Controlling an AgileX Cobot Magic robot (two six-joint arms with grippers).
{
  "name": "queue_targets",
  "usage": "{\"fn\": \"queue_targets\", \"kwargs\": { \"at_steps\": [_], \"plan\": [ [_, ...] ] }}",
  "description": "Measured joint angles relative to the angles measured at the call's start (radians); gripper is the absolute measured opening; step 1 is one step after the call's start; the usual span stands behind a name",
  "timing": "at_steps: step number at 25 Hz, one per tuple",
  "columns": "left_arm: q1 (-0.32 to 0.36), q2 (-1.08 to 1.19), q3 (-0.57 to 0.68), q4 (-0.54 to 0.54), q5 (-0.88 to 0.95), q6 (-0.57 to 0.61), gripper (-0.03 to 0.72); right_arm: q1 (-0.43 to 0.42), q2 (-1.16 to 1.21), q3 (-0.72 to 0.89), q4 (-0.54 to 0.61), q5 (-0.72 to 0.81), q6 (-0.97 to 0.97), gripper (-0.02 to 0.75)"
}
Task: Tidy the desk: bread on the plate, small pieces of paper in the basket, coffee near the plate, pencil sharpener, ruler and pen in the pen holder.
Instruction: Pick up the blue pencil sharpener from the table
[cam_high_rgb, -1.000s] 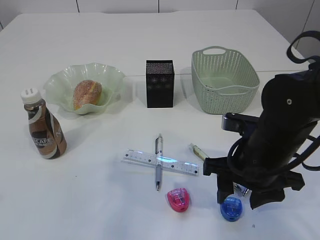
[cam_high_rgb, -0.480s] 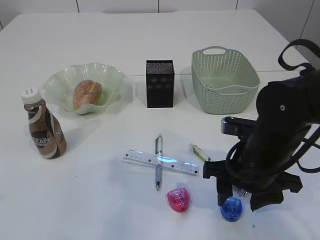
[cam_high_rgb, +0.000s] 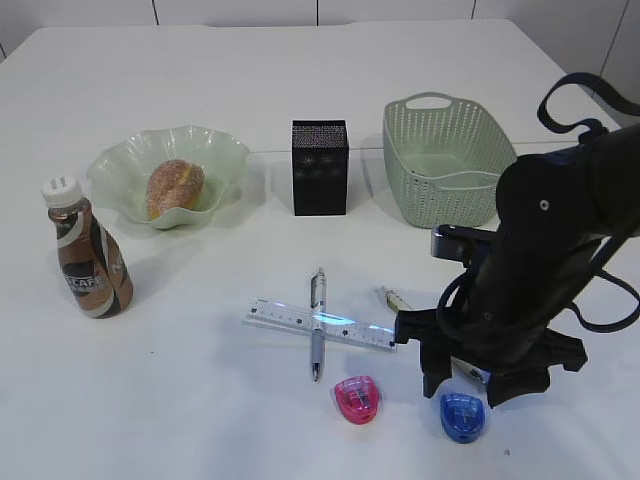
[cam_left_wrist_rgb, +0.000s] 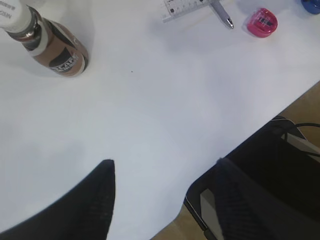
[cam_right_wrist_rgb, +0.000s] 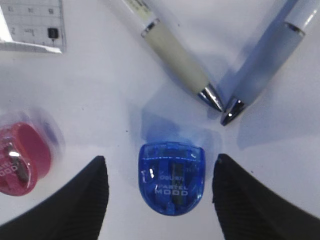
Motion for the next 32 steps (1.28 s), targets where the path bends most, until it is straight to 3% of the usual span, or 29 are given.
{"fn": "queue_targets", "kwargs": {
  "at_steps": [32],
  "plan": [
    [0.0,0.0,0.0,0.0,0.0,-0.001,0.435,0.0,0.046,-0.019,-0.026,0.023,0.008,0.513]
  ]
}}
